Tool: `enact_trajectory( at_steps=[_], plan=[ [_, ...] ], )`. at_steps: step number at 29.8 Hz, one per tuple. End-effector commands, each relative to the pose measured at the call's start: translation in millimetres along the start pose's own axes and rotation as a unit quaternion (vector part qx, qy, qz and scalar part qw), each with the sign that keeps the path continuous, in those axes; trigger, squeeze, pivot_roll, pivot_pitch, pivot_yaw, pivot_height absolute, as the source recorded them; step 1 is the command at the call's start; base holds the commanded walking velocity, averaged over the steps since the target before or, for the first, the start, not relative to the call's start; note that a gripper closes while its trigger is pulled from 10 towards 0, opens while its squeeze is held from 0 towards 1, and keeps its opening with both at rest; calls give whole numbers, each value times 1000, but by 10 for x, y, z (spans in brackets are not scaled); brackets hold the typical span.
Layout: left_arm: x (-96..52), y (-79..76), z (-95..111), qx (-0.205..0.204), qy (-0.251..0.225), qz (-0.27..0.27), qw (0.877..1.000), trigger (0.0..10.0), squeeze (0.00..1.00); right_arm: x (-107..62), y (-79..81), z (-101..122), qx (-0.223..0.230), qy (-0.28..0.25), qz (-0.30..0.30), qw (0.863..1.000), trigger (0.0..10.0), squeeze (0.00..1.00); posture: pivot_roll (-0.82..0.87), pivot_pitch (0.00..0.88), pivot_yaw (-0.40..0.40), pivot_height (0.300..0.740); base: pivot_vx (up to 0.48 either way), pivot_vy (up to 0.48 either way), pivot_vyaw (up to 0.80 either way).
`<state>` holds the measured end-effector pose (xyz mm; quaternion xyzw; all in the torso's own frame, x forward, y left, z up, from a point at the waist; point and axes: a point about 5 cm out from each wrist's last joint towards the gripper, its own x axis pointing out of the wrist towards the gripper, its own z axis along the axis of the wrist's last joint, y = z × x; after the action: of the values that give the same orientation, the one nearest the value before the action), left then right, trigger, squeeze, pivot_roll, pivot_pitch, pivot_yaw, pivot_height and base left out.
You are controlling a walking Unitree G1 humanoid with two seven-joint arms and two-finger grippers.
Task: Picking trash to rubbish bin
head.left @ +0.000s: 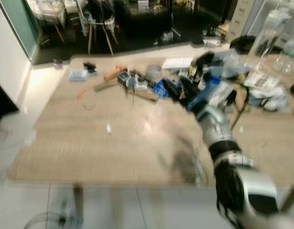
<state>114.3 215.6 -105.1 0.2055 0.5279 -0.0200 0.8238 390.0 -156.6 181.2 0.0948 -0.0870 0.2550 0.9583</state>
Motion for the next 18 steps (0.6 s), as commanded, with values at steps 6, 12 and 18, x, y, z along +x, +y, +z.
enact_trajectory(
  at_steps=[6,12,18],
  plan=[
    [-19,-3,-107,8,15,-1,1000,10000,0,82,74,111,-54,-7,24,998,10000,0,-42,15,58,740,0,0,0],
    [-20,-9,-107,2,15,0,1000,10000,0,118,166,74,-70,-3,45,997,10000,0,-34,14,54,740,0,0,0],
    [-22,5,-120,0,17,4,1000,10000,0,141,160,113,-96,-3,36,995,10000,0,-33,17,59,740,0,0,0]
  ],
)
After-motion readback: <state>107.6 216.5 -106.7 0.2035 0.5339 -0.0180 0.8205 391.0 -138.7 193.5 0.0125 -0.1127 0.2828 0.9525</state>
